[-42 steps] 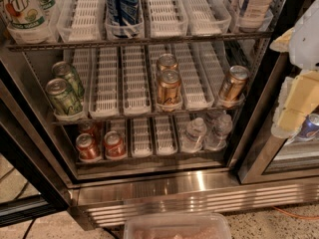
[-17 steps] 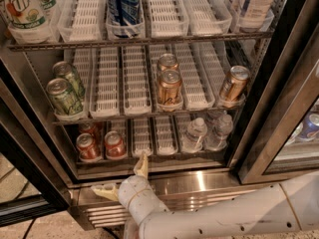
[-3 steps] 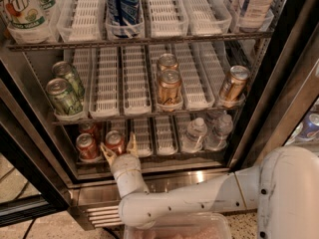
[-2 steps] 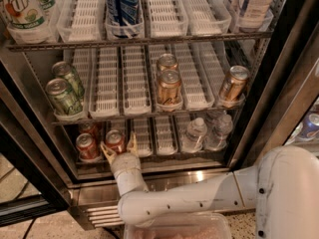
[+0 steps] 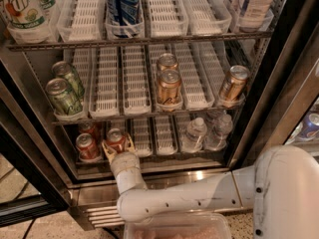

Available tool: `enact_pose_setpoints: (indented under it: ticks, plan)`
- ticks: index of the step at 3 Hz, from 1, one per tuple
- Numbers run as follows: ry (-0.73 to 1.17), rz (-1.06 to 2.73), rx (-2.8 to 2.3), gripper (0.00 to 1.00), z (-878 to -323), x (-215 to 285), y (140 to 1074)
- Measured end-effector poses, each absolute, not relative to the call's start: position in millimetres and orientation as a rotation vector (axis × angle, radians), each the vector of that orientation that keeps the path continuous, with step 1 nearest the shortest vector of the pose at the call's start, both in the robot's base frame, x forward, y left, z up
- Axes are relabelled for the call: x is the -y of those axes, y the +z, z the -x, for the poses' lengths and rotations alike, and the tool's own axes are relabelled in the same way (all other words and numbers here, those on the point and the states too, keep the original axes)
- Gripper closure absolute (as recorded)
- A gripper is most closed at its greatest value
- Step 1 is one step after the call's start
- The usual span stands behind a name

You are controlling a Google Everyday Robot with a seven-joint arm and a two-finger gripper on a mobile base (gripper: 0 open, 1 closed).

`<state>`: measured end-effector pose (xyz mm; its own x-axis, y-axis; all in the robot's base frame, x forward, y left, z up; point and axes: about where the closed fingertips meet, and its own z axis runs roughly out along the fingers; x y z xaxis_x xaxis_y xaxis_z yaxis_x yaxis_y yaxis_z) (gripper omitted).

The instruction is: Pick coke can from bottom shelf of fridge

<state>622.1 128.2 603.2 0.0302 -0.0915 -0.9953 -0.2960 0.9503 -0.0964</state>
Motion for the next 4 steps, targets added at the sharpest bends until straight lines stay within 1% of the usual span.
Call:
enact_pose_setpoints:
  ticks: [1, 2, 4]
  plan:
    - [0.162, 0.311, -1.54, 0.74, -622, -128, 603]
    - [0.162, 0.311, -1.54, 1.0, -622, -128, 603]
    - [0.173, 0.291, -1.539, 1.0, -619, -114, 619]
